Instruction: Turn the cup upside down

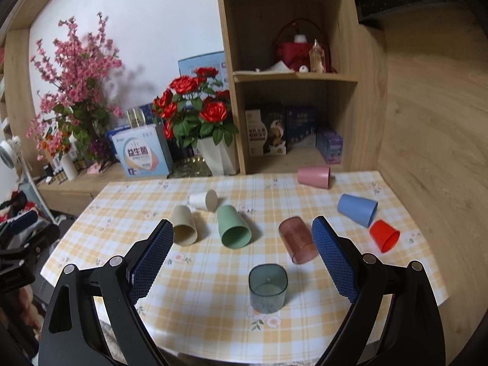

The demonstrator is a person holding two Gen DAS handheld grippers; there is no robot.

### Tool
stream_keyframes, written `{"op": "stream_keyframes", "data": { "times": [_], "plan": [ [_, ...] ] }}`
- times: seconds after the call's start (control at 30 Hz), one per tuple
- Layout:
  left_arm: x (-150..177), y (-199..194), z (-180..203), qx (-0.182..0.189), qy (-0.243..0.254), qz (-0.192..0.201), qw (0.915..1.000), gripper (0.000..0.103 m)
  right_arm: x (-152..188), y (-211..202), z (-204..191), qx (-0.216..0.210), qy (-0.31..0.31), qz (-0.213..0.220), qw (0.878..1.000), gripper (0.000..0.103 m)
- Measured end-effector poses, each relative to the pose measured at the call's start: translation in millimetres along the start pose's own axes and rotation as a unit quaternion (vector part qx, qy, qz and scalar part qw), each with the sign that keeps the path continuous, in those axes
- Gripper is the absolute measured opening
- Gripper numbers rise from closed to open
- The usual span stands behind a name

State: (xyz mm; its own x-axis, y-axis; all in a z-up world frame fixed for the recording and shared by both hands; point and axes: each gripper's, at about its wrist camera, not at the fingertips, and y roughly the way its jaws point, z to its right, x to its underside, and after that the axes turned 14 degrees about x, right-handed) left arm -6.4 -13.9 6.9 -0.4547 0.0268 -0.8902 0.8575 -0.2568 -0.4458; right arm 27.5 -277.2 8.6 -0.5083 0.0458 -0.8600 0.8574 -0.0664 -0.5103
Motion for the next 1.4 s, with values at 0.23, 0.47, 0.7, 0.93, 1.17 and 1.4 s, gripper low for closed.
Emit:
{"op": "stream_keyframes", "data": {
  "times": [0.23,0.47,0.7,0.93,1.17,1.4],
  "plan": [
    [-5.8,-7.8,-3.4,0.008,-0.017,0.017,0.9997,0.097,-5.0,-8.4,5.7,0.013,0.004,0.014,1.0,0.089],
    [-5.8,-8.4,0.3,0.009,-0.012,0.014,0.9998,0.097,-3.3,-10.3,13.3,0.021,0.01,0.016,1.0,0.089],
    [-6.5,-9.6,-1.2,0.009,-0.016,0.016,0.9997,0.097,-1.9,-8.8,12.0,0.023,0.007,0.015,1.0,0.089],
    [-5.4,-8.0,-1.6,0.007,-0.016,0.012,0.9998,0.097,-1.0,-7.0,11.3,0.024,0.006,0.011,1.0,0.089],
    [-5.2,-8.5,-1.4,0.004,-0.014,0.011,0.9998,0.097,-0.4,-7.8,9.9,0.025,0.005,0.012,1.0,0.089],
    [-5.1,-9.0,-1.5,0.002,-0.013,0.011,0.9999,0.097,-0.4,-7.5,9.4,0.025,0.004,0.011,1.0,0.089]
  ]
}}
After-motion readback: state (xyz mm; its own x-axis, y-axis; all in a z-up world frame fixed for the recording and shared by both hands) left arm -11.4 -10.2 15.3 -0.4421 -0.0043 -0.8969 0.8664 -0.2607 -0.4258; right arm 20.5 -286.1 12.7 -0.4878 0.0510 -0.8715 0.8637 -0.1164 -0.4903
